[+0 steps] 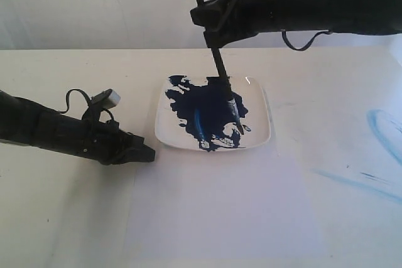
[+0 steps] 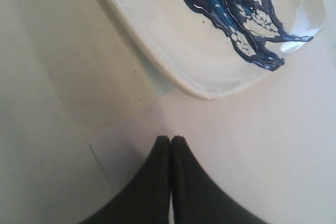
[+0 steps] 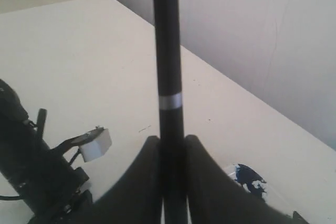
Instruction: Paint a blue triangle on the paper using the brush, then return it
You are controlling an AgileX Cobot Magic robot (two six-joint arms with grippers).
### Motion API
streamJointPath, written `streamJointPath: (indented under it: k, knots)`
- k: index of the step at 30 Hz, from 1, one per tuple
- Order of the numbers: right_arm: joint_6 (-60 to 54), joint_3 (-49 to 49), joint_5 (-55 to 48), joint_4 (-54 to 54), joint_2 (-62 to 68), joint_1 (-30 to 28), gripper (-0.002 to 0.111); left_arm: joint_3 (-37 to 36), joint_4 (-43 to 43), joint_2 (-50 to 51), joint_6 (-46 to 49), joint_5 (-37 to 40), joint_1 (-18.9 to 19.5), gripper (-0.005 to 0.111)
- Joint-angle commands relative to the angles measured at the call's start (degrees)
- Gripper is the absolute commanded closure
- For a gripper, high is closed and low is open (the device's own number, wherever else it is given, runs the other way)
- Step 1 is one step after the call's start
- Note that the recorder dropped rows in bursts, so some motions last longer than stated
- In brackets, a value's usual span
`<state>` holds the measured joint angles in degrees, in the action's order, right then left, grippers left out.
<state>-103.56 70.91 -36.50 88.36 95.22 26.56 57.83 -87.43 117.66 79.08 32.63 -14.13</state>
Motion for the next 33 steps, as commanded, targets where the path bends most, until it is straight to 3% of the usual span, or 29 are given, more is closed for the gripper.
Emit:
streamJointPath:
  k: [1, 6, 19, 33]
  knots:
    - [0.5, -3.9, 0.5, 5.4, -5.2, 3.0, 0.108, -0.4, 0.0, 1.0, -0.6, -0.1, -0.3, 0.107]
    - [0.2, -7.9, 1.9, 11.4, -7.4, 8.0, 0.108, -0.4, 0.0, 1.0, -0.6, -0.1, -0.3, 0.107]
    - [-1.5, -9.1, 2.3, 11.6, -5.6, 15.1, 0.108, -0.4, 0.0, 1.0, -0.6, -0.1, -0.3, 0.107]
    - [-1.5, -9.1, 1.9, 11.6, 0.4, 16.9, 0.108, -0.4, 0.0, 1.0, -0.6, -0.1, -0.3, 0.107]
